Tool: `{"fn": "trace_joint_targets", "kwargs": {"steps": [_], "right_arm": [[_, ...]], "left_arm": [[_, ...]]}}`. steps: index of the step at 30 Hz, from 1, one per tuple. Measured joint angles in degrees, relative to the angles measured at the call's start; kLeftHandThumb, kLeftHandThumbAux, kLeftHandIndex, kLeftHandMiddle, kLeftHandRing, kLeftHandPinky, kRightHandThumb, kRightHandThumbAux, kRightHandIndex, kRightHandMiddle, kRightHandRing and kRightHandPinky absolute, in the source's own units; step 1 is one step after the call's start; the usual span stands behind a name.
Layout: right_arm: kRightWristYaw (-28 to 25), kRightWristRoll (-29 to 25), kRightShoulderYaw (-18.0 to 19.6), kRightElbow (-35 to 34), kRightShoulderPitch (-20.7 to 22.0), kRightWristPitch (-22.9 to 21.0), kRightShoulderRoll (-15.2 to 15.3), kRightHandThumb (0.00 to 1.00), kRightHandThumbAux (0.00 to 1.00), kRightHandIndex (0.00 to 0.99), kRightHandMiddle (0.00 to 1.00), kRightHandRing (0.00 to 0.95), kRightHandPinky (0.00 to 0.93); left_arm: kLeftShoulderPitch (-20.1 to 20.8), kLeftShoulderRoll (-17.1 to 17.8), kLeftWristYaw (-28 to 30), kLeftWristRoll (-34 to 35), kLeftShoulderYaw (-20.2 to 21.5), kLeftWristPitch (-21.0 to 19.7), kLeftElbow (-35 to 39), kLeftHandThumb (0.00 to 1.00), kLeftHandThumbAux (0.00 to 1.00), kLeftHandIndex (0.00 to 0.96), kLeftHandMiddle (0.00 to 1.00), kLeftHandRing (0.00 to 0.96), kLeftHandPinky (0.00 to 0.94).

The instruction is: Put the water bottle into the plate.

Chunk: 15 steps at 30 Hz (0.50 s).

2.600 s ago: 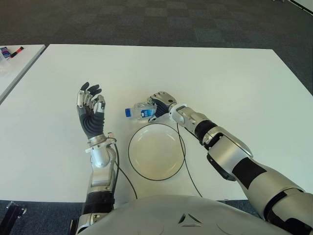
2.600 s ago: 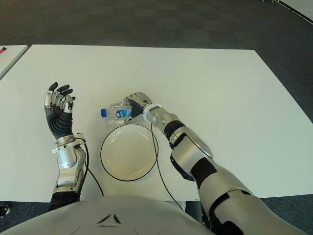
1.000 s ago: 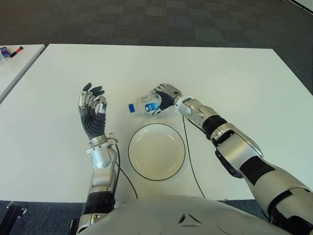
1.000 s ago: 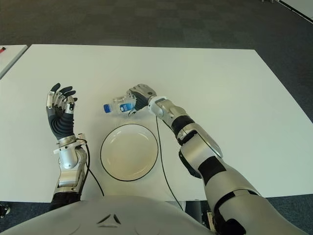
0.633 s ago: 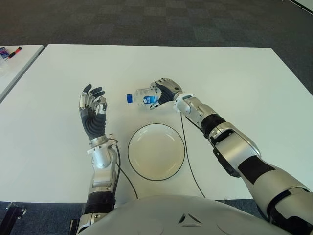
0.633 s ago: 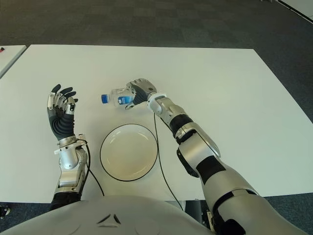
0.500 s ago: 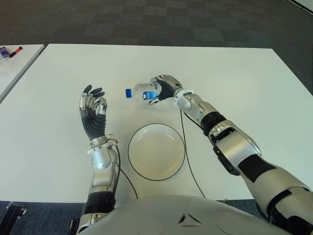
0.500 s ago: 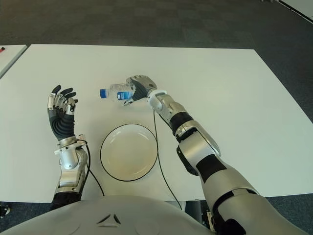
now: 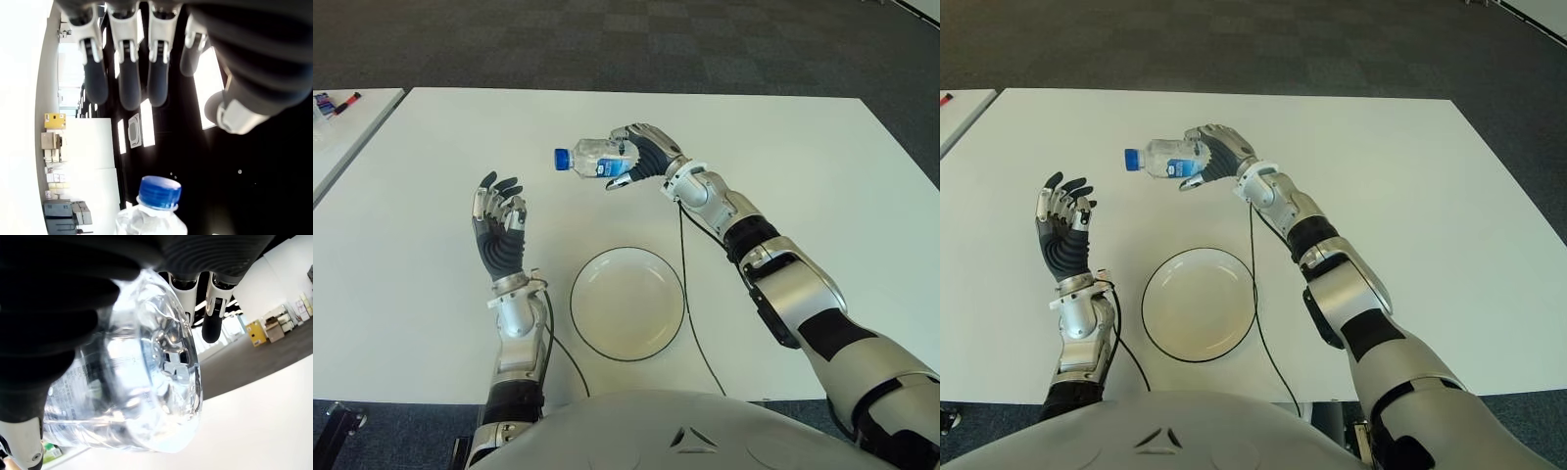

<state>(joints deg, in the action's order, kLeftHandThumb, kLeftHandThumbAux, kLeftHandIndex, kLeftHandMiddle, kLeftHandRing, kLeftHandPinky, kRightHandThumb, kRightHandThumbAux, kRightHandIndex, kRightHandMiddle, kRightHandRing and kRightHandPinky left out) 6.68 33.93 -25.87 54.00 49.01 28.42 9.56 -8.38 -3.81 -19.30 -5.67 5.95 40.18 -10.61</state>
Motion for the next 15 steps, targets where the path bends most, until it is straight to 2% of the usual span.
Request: {"fn": "trace_joint_targets", "kwargs": {"steps": [9,15], "right_arm": [[-0.9,-0.6,0.3,-3.5,-2.0,1.7,1.0,0.959,0.652,0.407,0.529,0.500,0.322],[-3.1,-2.5,1.8,-8.8,-4.2,3.5,2.7,0.960,0.652,0.407,0.529,0.501,0.349]], "left_arm": [[0.5,0.3,0.4,0.0,0.3,0.4,-1.0,0.521,0.568,0.184,0.301,0.331,0.367],[0.6,0.7,0.7,0.2,0.6,0.5,-1.6,0.520,0.562,0.183,0.301,0.329,0.365]]}}
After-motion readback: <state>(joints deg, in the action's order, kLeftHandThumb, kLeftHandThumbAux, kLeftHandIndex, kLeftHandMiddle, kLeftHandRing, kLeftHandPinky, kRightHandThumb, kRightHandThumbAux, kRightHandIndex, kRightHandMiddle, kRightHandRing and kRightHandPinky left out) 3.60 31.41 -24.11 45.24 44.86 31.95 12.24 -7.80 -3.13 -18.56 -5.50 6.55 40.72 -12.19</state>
